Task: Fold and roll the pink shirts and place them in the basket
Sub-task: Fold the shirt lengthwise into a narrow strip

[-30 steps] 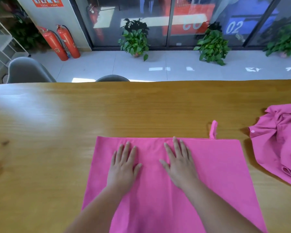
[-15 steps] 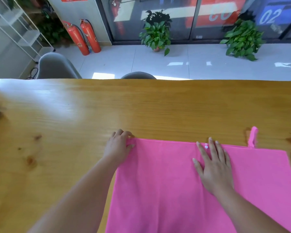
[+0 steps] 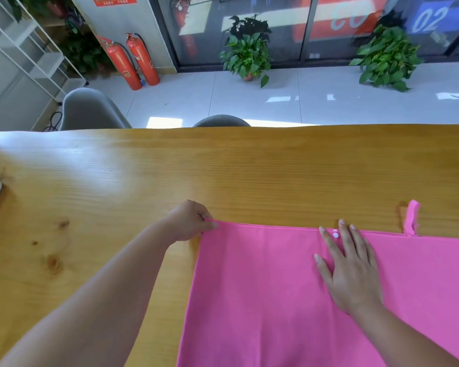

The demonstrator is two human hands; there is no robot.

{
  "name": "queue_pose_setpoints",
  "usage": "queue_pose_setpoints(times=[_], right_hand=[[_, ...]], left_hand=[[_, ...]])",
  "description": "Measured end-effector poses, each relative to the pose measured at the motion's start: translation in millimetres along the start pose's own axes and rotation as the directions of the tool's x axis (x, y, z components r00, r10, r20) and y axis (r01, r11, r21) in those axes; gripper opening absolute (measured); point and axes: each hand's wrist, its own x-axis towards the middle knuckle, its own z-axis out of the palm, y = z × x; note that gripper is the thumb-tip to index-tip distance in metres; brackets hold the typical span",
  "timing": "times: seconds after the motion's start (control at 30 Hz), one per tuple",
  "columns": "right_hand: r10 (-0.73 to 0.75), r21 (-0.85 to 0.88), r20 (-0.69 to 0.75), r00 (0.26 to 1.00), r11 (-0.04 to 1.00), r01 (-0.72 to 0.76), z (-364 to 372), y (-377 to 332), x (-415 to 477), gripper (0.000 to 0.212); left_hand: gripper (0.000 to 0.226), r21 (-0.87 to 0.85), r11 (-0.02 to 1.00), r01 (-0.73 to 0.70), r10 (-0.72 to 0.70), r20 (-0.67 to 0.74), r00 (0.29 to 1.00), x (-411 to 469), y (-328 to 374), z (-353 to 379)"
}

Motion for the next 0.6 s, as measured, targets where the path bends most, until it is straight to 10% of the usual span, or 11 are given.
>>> queue_pose_setpoints(times=[0.17,0.23,0.3,0.33,0.4,0.5,0.6], right_hand=[[0.004,0.002,-0.004,1.000,1.000,-0.004,0.3,-0.3,-0.1,0.071],[0.001,-0.002,0.003,1.000,1.000,-0.001,0.0,-1.1,-0.6,0.071],[0.000,-0.015,0.006,1.000,1.000,0.000,0.1,-1.2,0.1,0.071],[-0.001,-0.015,0.007,1.000,1.000,0.001,0.2,-1.1,0.4,0.071],[-0.002,-0.006,0.003,1.000,1.000,0.002,-0.4,-0.5,0.9,0.071],[-0.003,0.001,0.005,1.000,1.000,0.003,-0.8,0.2,-0.3,0.071],[-0.002,-0.002,0.000,1.000,1.000,0.002,-2.1,-0.6,-1.5,0.071]], left_hand=[[0.009,-0.600,0.796,-0.083,0.322,0.302,0.897,-42.9,42.4,-4.9],[0.018,-0.134,0.985,-0.112,0.128,0.113,0.985,-28.8,32.1,-6.0],[0.019,0.528,0.849,0.038,0.003,-0.078,0.997,-20.8,26.5,-2.5],[0.016,0.542,0.840,0.009,0.038,-0.076,0.996,-22.2,29.6,1.5],[0.012,0.032,0.985,-0.171,0.168,0.095,0.981,-33.1,40.0,5.4],[0.013,-0.588,0.798,-0.130,0.346,0.271,0.899,-58.9,53.2,-2.2],[0.014,-0.085,0.990,-0.114,0.110,-0.050,0.993,-32.9,21.0,-11.3]])
